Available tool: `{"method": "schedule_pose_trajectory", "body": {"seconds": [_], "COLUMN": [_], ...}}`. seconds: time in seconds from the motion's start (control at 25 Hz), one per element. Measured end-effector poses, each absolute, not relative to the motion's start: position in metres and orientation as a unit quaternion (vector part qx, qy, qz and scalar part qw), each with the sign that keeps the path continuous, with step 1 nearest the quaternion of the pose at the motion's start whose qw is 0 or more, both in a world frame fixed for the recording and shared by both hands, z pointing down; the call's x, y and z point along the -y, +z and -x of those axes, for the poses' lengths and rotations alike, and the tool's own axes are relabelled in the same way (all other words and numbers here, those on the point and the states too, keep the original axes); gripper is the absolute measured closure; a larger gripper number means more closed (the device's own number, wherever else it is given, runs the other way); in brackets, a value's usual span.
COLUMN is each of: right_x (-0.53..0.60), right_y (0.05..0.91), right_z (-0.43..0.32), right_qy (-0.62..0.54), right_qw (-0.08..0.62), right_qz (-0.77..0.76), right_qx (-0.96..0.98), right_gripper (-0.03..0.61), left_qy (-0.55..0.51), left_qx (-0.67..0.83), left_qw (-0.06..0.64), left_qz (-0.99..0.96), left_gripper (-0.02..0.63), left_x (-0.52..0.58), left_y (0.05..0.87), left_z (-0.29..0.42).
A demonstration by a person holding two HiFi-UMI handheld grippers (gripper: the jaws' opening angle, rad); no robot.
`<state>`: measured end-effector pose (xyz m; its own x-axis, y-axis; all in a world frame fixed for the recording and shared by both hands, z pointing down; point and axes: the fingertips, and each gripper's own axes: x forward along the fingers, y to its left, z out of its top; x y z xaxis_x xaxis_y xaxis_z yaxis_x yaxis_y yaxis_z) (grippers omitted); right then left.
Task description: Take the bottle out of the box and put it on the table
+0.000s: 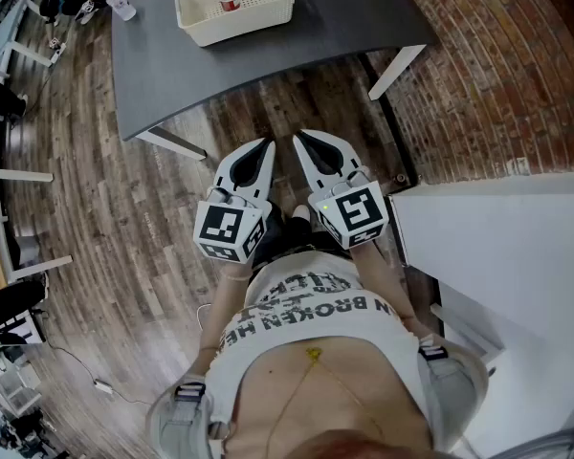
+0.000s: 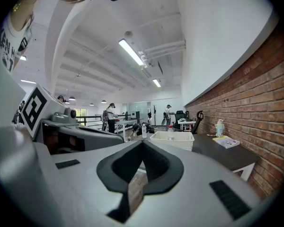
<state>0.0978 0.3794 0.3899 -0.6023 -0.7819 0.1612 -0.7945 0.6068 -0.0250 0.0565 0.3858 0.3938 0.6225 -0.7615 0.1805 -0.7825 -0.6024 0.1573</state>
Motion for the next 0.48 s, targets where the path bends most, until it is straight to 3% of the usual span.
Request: {"method": "schedule_pose_trajectory", "body": {"seconds": [0.12,0.48], "right_x": [-0.375,-0.360], "right_y": [0.384,0.394], "right_z": [-0.100,-0.102], "right_qy": [0.051,0.058], "right_qw": [0.042,0.053], "right_qz": [-0.438,-0.436], "right_qx": [0.896,0.897], "right_gripper": [0.569,0.569], "left_qy": [0.046,0.048], "left_qx": [0.431,0.435], "left_qw": [0.110,0.115], "left_qz": [-0.894,-0.892], "left_gripper": [0.606,0.606], "left_x": [-0.382,-0.370], "left_y": [0.393,0.398], "left_z": [-0.059,-0.058]}}
